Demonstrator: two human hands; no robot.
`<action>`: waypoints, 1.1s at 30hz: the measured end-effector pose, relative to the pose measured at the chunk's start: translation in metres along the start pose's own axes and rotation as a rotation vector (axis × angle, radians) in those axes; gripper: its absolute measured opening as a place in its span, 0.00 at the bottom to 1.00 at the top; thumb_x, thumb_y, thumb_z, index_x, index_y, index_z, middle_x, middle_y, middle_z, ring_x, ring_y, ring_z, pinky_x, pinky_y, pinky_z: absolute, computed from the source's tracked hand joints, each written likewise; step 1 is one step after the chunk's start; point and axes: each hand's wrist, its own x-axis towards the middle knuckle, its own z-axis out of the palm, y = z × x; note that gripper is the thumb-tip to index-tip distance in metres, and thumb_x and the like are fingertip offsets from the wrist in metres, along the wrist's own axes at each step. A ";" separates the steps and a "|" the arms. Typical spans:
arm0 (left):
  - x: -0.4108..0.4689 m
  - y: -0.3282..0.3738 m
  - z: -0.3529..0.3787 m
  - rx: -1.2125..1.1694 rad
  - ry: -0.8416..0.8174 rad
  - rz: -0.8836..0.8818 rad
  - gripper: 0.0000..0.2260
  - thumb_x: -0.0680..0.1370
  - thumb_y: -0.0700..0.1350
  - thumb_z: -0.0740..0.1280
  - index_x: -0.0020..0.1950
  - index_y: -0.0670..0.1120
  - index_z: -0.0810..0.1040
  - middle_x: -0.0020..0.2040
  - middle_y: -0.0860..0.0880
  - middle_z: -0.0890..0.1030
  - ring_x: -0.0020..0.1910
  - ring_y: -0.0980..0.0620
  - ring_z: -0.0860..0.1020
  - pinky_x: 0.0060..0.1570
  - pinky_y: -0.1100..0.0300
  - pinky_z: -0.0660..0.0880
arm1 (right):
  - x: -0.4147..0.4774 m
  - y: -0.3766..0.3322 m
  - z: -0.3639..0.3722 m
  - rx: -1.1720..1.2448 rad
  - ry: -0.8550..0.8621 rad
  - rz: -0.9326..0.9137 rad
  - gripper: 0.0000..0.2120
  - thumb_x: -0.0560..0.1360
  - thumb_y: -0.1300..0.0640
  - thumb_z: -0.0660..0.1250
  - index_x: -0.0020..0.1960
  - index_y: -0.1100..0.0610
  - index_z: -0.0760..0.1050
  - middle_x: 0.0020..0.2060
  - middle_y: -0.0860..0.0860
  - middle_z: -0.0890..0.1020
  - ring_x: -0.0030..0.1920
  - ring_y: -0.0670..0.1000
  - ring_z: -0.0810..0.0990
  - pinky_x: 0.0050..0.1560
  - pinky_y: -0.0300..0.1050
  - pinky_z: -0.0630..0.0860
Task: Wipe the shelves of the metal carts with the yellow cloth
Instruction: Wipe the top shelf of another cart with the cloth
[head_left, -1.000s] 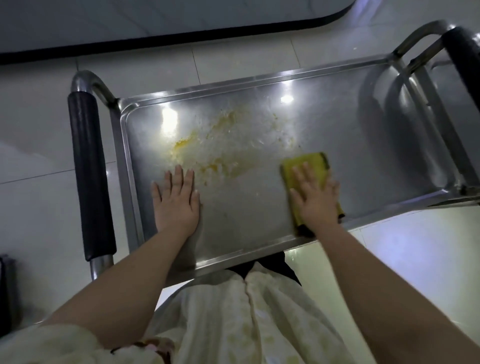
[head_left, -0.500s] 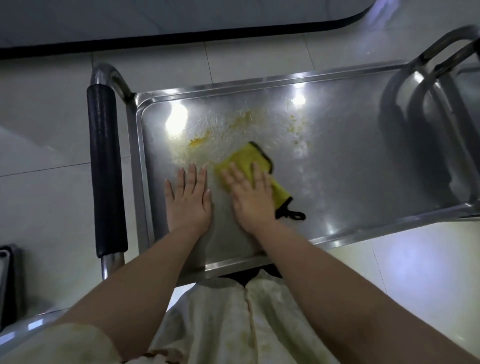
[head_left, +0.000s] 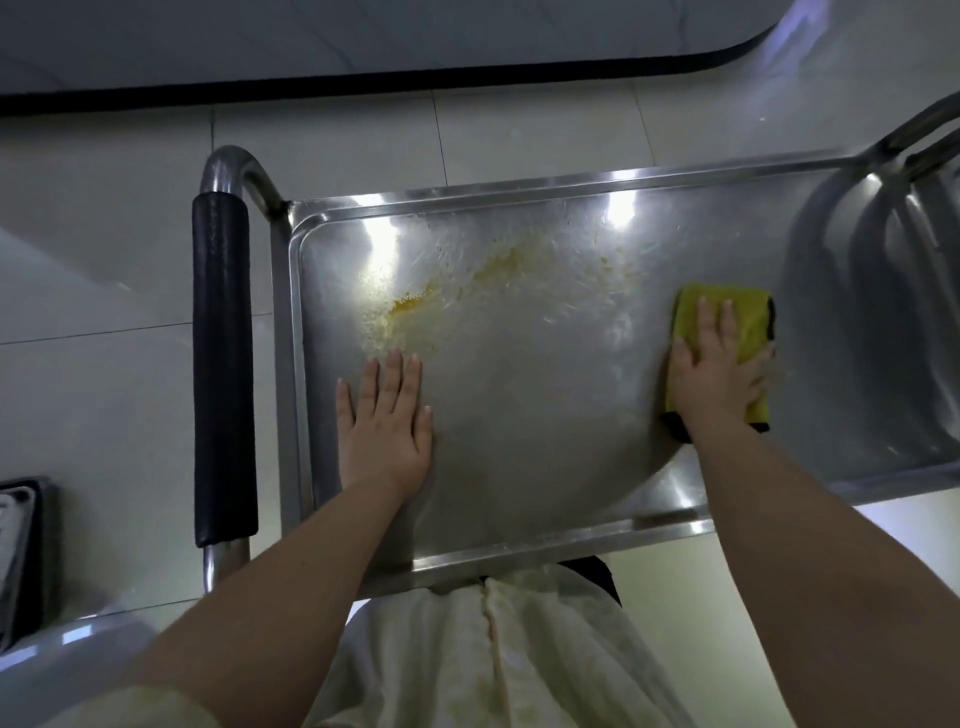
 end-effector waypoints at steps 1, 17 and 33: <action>0.000 0.000 0.000 0.000 0.001 0.001 0.26 0.81 0.56 0.40 0.79 0.54 0.39 0.79 0.52 0.41 0.78 0.51 0.38 0.74 0.43 0.38 | 0.002 -0.005 0.001 0.023 0.018 0.058 0.27 0.79 0.42 0.51 0.76 0.32 0.47 0.77 0.35 0.46 0.76 0.67 0.43 0.72 0.69 0.39; 0.023 -0.006 -0.026 -0.186 0.050 -0.118 0.27 0.82 0.49 0.48 0.77 0.48 0.37 0.78 0.48 0.39 0.77 0.52 0.36 0.74 0.48 0.34 | -0.109 -0.194 0.063 -0.207 -0.101 -0.928 0.26 0.80 0.42 0.53 0.77 0.37 0.52 0.77 0.41 0.56 0.74 0.68 0.55 0.72 0.63 0.46; 0.109 0.003 -0.031 -0.014 0.021 -0.041 0.24 0.82 0.54 0.42 0.77 0.56 0.41 0.79 0.53 0.45 0.78 0.48 0.44 0.75 0.44 0.38 | 0.075 -0.076 -0.006 -0.171 -0.049 -0.410 0.27 0.81 0.41 0.51 0.78 0.40 0.50 0.78 0.43 0.52 0.76 0.67 0.44 0.75 0.62 0.41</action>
